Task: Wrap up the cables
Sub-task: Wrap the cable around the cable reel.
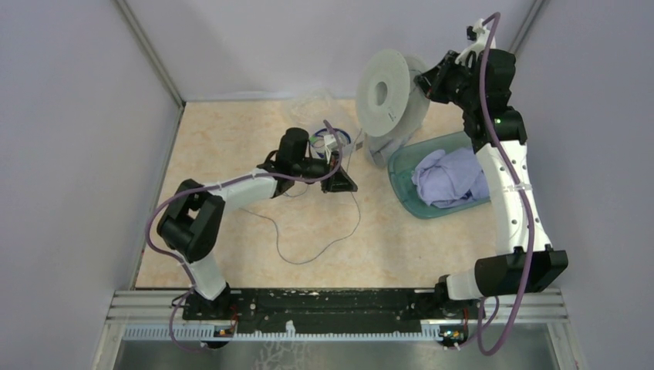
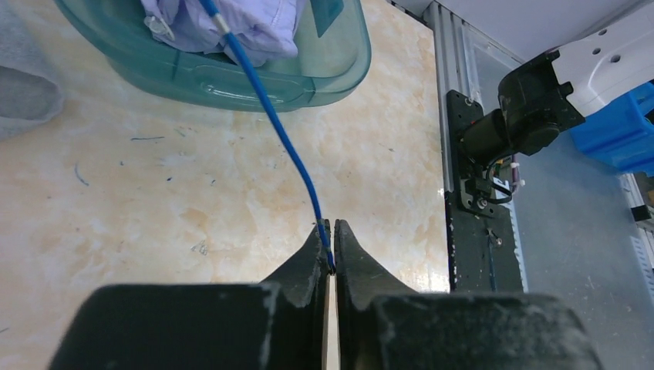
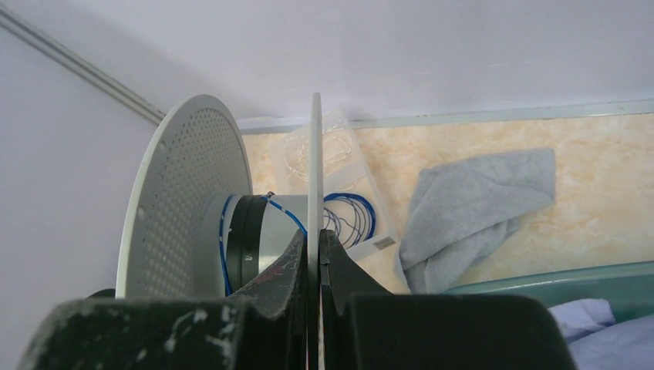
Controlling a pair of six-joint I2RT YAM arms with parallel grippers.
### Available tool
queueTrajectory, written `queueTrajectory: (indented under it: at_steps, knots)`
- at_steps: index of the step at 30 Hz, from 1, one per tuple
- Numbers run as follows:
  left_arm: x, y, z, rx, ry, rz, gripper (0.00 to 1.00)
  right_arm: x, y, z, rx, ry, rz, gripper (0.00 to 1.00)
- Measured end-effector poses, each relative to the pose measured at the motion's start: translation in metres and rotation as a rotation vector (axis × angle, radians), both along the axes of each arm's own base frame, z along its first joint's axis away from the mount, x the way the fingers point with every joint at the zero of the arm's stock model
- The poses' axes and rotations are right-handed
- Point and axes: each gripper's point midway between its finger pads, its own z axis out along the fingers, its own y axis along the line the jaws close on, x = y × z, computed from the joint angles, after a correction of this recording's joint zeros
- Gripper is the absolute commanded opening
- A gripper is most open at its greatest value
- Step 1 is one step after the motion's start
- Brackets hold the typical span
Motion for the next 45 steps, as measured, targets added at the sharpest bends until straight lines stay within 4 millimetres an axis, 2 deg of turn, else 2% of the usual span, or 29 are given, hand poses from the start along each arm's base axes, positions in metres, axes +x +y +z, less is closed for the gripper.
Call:
queueTrajectory:
  at_steps: [6, 11, 16, 21, 23, 27, 31, 37, 45]
  knots:
    - [-0.014, -0.02, -0.003, 0.069, -0.055, -0.066, 0.0, 0.004, -0.009, -0.003, -0.03, -0.003, -0.048, 0.0]
    - [-0.023, -0.045, 0.018, 0.144, -0.195, -0.131, 0.0, 0.011, -0.019, -0.017, -0.073, 0.007, -0.1, 0.0]
    - [-0.041, -0.067, 0.055, 0.181, -0.35, -0.219, 0.01, 0.019, -0.024, -0.049, -0.152, 0.035, -0.148, 0.0]
    - [-0.051, -0.073, 0.077, 0.221, -0.432, -0.252, 0.01, 0.018, -0.013, -0.089, -0.26, 0.076, -0.138, 0.0]
    - [-0.048, -0.073, 0.084, 0.237, -0.454, -0.24, 0.01, 0.015, -0.006, -0.104, -0.302, 0.088, -0.123, 0.0]
    - [-0.032, -0.072, 0.099, 0.275, -0.505, -0.175, 0.0, 0.007, 0.002, -0.12, -0.358, 0.09, -0.097, 0.0]
    - [-0.012, -0.068, 0.109, 0.317, -0.559, -0.089, 0.0, 0.0, 0.004, -0.125, -0.398, 0.072, -0.079, 0.0]
    - [0.013, -0.058, 0.108, 0.395, -0.606, 0.029, 0.0, -0.01, 0.008, -0.129, -0.427, 0.057, -0.036, 0.0]
    - [0.055, -0.038, 0.115, 0.428, -0.612, 0.195, 0.02, -0.025, 0.023, -0.145, -0.44, 0.055, 0.087, 0.0]
